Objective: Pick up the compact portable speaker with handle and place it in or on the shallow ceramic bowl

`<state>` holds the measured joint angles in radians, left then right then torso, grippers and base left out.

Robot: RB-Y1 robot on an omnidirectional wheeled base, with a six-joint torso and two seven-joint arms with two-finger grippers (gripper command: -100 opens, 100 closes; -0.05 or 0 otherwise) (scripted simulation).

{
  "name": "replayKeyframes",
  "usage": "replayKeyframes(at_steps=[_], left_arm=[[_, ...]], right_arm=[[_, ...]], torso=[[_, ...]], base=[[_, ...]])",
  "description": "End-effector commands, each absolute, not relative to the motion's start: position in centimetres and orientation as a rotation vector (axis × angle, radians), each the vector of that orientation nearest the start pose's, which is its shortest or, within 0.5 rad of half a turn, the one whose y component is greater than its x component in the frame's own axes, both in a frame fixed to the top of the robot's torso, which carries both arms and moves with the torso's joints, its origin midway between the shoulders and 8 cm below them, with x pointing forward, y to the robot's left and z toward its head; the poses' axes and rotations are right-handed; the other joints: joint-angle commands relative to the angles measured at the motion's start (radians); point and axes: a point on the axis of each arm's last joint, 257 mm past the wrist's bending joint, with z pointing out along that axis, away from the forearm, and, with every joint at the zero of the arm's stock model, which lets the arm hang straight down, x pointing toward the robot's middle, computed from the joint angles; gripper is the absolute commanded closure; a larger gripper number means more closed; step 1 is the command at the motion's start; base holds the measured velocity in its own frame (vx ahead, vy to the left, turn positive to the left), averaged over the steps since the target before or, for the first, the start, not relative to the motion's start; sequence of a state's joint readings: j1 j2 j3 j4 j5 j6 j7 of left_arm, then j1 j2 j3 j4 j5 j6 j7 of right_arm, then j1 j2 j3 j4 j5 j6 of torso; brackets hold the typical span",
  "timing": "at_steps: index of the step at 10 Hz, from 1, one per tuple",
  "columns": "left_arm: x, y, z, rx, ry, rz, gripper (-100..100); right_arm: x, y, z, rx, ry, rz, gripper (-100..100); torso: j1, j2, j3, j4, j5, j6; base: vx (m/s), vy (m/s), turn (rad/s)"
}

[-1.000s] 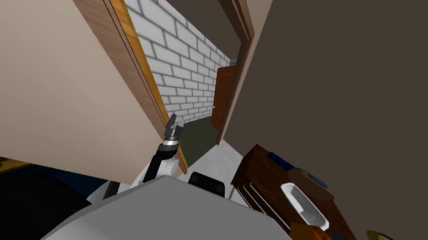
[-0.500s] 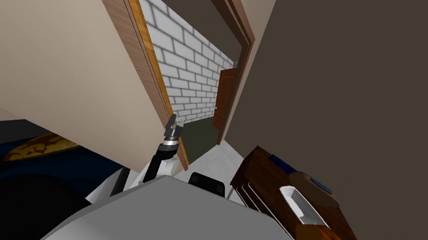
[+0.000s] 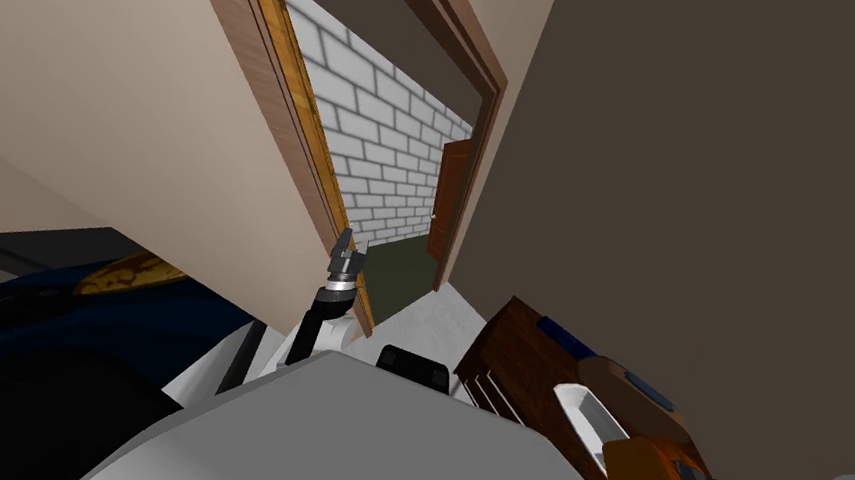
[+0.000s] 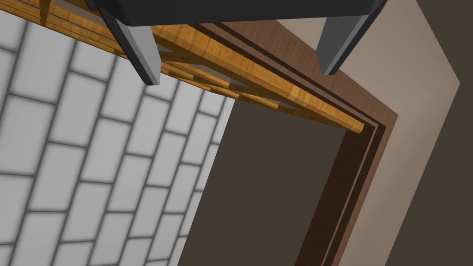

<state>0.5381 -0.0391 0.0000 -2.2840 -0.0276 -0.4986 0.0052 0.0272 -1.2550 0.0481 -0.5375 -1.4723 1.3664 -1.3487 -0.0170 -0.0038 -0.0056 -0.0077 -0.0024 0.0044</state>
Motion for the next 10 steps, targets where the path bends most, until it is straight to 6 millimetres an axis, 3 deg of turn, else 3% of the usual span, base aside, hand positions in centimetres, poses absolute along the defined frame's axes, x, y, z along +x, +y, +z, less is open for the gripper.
replayKeyframes(at_steps=[1,2,4,5,6,10], left_arm=[[34.0,28.5,1.4,-0.695,0.615,-1.267,0],[34.0,28.5,1.4,-0.696,0.615,-1.267,0],[34.0,28.5,1.4,-0.696,0.615,-1.267,0],[34.0,28.5,1.4,-0.696,0.615,-1.267,0],[34.0,28.5,1.4,-0.696,0.615,-1.267,0],[34.0,28.5,1.4,-0.696,0.614,-1.267,0]], right_arm=[[12.4,-69.3,-32.7,-2.858,1.182,0.073,100],[12.4,-69.3,-32.7,-2.858,1.182,0.073,100],[14.1,-70.5,-30.2,-2.894,1.154,0.007,100],[13.5,-70.3,-30.7,-2.886,1.161,0.024,100],[13.7,-70.5,-30.5,-2.889,1.159,0.015,-100],[13.7,-70.5,-30.5,-2.889,1.158,0.015,-100]], torso=[[0.000,0.000,0.000,0.000,0.000,0.000],[0.002,0.000,0.000,0.000,0.001,0.000],[0.006,-0.001,0.000,0.000,0.003,0.000],[0.006,-0.001,0.000,0.000,0.004,0.000],[0.011,0.001,0.001,0.000,0.003,0.001],[0.016,0.004,0.002,0.001,0.005,0.001]], base=[[0.037,-0.152,0.115],[0.031,-0.099,0.053],[0.046,-0.122,0.101],[0.020,-0.067,0.038],[0.006,-0.014,0.004],[0.001,-0.001,0.000]])
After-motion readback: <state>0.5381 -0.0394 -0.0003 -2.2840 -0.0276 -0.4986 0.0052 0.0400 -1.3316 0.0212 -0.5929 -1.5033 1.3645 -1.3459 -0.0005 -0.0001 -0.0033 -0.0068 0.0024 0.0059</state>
